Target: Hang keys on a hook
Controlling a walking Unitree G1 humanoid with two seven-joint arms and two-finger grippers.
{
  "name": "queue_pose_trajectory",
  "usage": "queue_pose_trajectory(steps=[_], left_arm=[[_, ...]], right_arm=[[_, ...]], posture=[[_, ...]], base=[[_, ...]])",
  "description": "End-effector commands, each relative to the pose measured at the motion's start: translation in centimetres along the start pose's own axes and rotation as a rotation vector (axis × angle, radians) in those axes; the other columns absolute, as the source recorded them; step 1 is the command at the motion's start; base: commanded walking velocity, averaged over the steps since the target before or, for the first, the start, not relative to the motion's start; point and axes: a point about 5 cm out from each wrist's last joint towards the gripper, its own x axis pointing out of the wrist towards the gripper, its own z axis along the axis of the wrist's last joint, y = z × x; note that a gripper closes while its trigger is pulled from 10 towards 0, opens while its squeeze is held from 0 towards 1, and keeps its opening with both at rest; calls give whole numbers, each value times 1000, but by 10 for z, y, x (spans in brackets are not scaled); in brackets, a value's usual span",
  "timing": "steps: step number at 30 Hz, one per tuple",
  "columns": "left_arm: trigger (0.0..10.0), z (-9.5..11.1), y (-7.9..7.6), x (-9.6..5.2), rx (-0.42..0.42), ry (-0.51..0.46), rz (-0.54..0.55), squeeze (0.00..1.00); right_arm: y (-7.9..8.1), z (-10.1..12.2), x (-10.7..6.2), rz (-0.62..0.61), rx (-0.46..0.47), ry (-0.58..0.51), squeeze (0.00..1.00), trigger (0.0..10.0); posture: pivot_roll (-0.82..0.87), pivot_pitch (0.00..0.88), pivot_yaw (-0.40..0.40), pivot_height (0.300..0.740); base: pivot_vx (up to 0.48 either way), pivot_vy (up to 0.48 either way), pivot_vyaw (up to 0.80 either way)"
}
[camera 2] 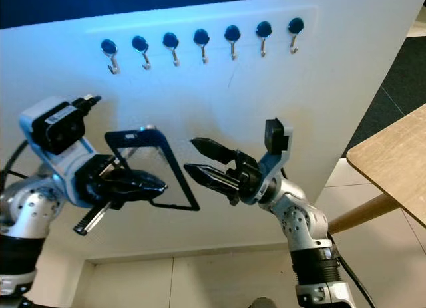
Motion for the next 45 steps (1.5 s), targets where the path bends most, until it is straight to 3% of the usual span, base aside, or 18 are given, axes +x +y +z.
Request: queue_pose_trajectory(steps=[1,7,12,16,29,34,45], left_arm=[[10000,-4,0,1,-16,-41,-1,0],[10000,-12,4,-2,-33,-91,36,0],[10000,-15,5,-3,-38,-95,51,0],[10000,-17,7,-4,-38,-68,69,0],[10000,-28,6,-6,-88,2,73,0],[10000,-32,5,-8,-103,24,80,0],[10000,-33,5,-9,-107,40,83,0]], right_arm=[[2,0,7,19,-2,8,0,10000],[6,3,17,60,41,-66,0,10000],[7,0,20,55,36,-43,0,10000],[4,-5,25,9,-19,30,0,10000],[-1,-2,29,-61,-63,24,0,10000],[2,4,29,-38,-52,-22,0,10000],[14,3,26,59,-9,-7,0,10000]], posture=[[-88,106,89,740],[-85,103,86,740],[-87,97,83,740],[-87,97,83,740],[-92,111,91,740],[-93,114,94,740],[-92,114,96,740]], base=[[0,0,0],[0,0,0],[0,0,0],[0,0,0],[0,0,0],[0,0,0],[0,0,0]])
